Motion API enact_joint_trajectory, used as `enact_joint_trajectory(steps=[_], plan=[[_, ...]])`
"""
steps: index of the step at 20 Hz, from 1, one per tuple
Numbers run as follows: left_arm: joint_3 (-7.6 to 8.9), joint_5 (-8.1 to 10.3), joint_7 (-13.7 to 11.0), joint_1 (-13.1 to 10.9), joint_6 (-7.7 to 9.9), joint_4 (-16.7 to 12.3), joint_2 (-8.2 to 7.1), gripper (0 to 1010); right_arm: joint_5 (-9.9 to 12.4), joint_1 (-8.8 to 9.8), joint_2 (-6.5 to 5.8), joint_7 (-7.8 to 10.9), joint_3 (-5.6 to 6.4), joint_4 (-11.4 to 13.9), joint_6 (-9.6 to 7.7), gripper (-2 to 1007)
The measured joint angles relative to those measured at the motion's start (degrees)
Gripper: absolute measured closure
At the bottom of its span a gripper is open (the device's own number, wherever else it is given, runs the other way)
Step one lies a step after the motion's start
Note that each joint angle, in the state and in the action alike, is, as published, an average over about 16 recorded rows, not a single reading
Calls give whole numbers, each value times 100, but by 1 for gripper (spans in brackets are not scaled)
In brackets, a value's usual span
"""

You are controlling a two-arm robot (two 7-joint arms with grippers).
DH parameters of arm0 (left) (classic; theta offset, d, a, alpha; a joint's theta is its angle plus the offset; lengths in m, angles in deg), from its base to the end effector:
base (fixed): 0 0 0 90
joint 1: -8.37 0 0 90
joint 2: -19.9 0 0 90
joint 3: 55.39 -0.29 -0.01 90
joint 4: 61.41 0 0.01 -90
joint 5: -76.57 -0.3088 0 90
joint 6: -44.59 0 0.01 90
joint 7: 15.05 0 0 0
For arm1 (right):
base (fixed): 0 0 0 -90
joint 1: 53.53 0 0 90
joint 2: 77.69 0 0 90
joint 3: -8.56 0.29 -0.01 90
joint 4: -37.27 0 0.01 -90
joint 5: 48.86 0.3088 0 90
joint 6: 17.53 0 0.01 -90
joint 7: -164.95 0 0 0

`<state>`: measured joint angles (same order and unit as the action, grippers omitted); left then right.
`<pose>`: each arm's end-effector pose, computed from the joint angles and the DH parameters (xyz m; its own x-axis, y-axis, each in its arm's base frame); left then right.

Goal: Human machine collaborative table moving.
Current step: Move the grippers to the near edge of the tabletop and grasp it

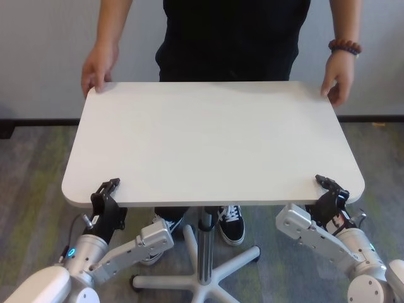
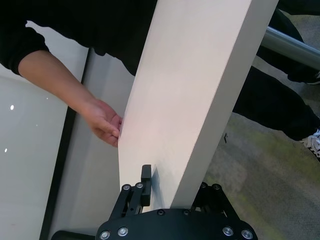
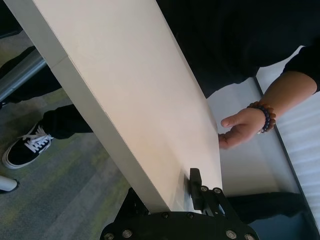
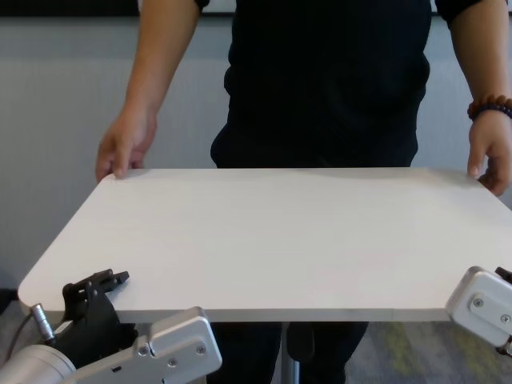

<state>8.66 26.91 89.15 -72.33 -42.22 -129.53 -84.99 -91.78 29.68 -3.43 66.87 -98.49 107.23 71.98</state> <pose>0.3389 -0.0198 -0.3886 0.1674 0.3128 0.9350 -0.9778 0.1737 0.1169 0.3399 -0.0246 -0.3802 0.2062 -0.4533 0.8672 0.9785 0.1019 -0.1794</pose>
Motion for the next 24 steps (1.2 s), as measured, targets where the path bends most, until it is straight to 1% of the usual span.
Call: enact_joint_trajectory(steps=[3,7,16,24], plan=[[0,0,0,0,0,0,0,562,-2,0,0,0,0,0,0,632],[0,0,0,0,0,0,0,592,-3,0,0,0,0,-1,0,648],[0,1,0,0,0,1,0,654,-1,0,0,3,0,-1,0,648],[4,-7,-23,-13,3,-35,-7,681,-29,7,-16,-7,-8,23,-21,648]])
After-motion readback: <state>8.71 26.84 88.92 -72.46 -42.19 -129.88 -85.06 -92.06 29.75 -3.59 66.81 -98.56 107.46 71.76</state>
